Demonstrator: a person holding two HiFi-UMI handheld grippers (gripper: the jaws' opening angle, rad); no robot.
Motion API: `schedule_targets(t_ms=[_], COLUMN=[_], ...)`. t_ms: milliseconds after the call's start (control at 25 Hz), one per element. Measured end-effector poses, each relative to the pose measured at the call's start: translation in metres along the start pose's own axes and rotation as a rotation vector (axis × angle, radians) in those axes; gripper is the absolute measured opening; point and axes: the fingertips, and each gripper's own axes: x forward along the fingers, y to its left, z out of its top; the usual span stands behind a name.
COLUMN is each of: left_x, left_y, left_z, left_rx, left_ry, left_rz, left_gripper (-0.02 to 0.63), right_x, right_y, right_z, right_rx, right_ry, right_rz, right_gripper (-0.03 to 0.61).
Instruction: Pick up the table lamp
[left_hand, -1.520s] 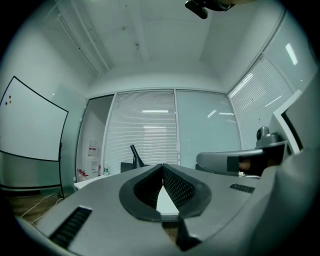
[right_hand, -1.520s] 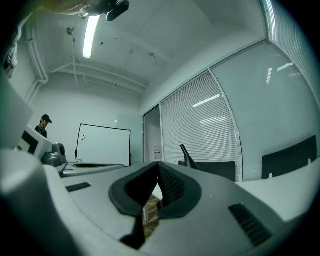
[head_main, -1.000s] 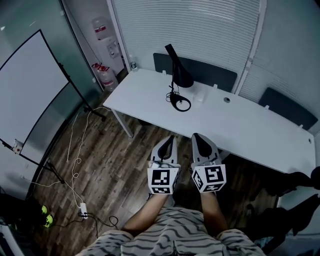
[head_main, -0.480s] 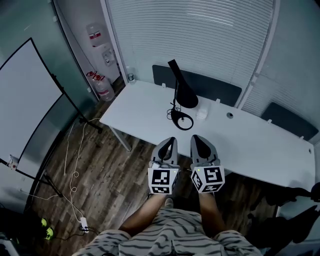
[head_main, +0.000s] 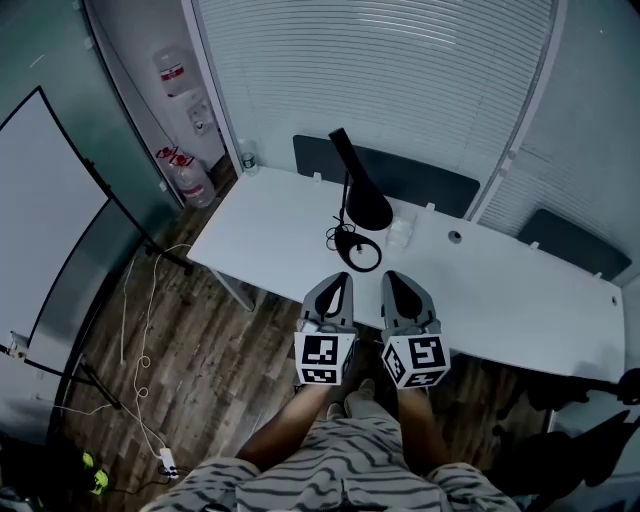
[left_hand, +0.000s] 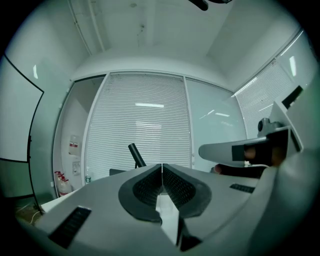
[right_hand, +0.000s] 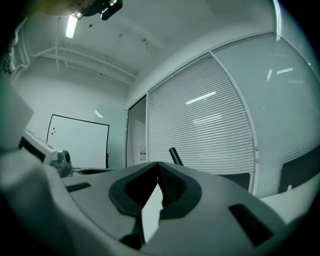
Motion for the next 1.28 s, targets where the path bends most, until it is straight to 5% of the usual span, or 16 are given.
schedule_targets(t_ms=[1280], left_x=[0.225], left_y=[0.093], left_z=[-0.056], left_rx=[0.028], left_ry=[0.083], left_rz=[0.134], left_gripper=[0.009], right_x=[0.196], right_y=[-0.145], right_z=[-0.053], right_rx=[0.027], right_ry=[0.052], right_rz=[0.085], right_gripper=[0.011])
